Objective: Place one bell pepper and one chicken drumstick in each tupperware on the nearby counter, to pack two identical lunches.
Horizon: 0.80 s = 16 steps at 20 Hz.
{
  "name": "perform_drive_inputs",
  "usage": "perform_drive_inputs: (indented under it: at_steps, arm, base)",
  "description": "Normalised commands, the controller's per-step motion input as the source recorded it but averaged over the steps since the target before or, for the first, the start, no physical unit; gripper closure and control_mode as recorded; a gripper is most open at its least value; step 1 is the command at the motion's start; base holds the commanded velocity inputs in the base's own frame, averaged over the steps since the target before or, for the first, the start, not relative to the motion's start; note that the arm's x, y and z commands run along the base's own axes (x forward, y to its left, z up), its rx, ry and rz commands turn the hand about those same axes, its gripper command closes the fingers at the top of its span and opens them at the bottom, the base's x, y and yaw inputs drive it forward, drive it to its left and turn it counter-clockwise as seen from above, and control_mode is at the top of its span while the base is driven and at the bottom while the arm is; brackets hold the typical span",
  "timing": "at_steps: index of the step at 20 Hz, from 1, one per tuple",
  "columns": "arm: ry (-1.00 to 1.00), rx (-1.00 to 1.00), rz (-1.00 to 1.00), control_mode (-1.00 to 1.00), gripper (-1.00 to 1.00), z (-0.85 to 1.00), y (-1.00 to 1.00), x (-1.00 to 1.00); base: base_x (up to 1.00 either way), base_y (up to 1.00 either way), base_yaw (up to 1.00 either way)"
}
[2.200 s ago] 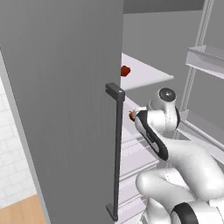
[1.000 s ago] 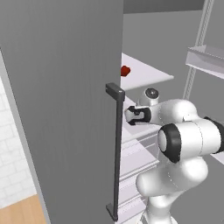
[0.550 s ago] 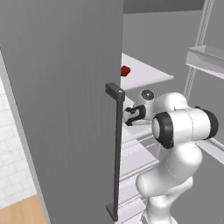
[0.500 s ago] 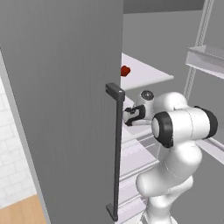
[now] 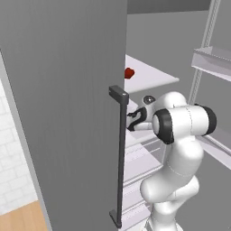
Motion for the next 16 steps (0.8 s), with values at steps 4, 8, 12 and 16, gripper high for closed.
perform_drive_inputs:
  at_steps: [4,8,12,16]
  arm:
    - [0.04,0.0,0.0,-1.0,1.0,-0.17,0.01,0.06]
    - [0.02,0.0,0.0,-1.0,1.0,0.0,0.0,0.03]
    - [0.0,0.0,0.0,-1.0,1.0,0.0,0.0,0.0]
    - [-0.06,0.0,0.0,-1.0,1.0,0.01,0.0,-0.39]
  base:
    - [0.0,0.0,0.0]
    - [0.0,0.0,0.0]
    - [0.0,0.0,0.0]
    - [0.0,0.0,0.0]
